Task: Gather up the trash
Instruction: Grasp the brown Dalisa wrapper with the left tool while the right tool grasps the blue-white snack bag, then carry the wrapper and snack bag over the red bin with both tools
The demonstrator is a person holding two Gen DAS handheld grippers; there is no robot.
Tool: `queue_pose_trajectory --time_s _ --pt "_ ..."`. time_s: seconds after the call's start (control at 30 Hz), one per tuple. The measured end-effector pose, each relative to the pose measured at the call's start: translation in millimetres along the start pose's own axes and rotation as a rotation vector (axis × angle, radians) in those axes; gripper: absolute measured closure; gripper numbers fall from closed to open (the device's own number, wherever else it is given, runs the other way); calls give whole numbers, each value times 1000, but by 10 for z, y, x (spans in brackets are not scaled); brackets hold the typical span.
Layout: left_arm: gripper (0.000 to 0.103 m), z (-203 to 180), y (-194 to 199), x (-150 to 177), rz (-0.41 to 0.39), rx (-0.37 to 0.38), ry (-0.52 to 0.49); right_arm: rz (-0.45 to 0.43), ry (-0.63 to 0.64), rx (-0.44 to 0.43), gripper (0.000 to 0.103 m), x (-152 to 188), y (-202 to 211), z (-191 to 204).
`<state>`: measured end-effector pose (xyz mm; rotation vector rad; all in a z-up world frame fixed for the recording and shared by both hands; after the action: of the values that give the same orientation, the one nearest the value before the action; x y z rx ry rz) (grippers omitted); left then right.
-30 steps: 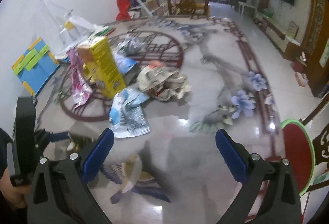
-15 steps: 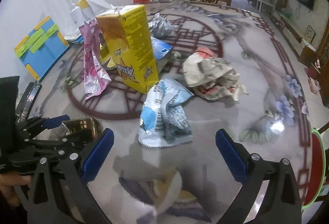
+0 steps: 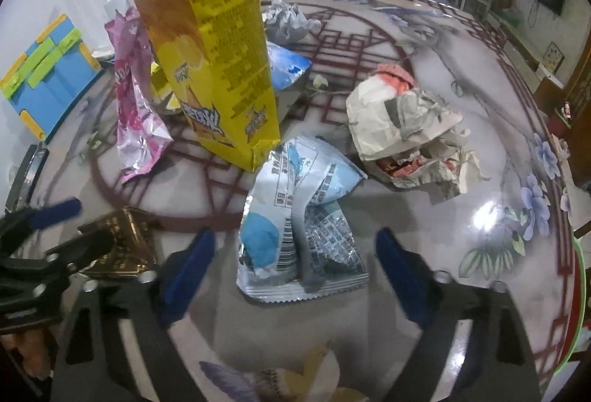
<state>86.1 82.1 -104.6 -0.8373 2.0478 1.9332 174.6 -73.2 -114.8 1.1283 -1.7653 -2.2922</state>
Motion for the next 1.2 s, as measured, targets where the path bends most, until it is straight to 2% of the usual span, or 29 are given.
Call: queue_pose_trajectory --time_s 0.03,0.07,0.2,0.3,0.37,0.43,0.47,0.6,0.77,1.0,1.2 --pt "19 -34 23 -11 -3 1 -31 5 2 -1 30 10 -14 -6" --pt "18 -70 40 -26 -6 -3 -60 7 3 -1 38 19 -21 -6" --pt "17 -234 -47 -2 48 -18 -224 1 3 -5 45 31 -24 -28" --pt "17 -333 -91 29 62 -29 -290 -1 -2 -19 49 35 -5 -70" --pt "28 -395 -174 64 92 -21 -316 0 -1 -23 51 41 19 -81" --pt "30 -438 -221 78 99 -34 -335 -1 -2 -24 52 47 44 -100" --pt "37 -443 -233 88 101 -38 -340 0 -4 -26 52 47 47 -104" --pt "42 -414 -229 73 100 -3 -298 1 -19 -26 54 89 99 -158" --pt "56 -292 -184 34 90 47 -188 -7 -20 -27 55 123 220 -168" --pt "57 -215 -69 -11 60 83 -122 -32 -30 -29 55 134 421 -197" --pt "57 -383 79 19 38 104 -143 -57 -47 -34 55 168 606 -243"
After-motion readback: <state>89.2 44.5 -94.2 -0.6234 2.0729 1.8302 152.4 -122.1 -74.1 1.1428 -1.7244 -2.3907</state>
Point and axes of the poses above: each gripper's, at about its wrist camera, not at the fingertips, and y roughly against the way its jaws point, z to its left, x to its underside, the point moved 5 cm from there along -y, roughly the way its jaws point, and after that the axes turned 1 degree about -x, right-handed, at the moved point
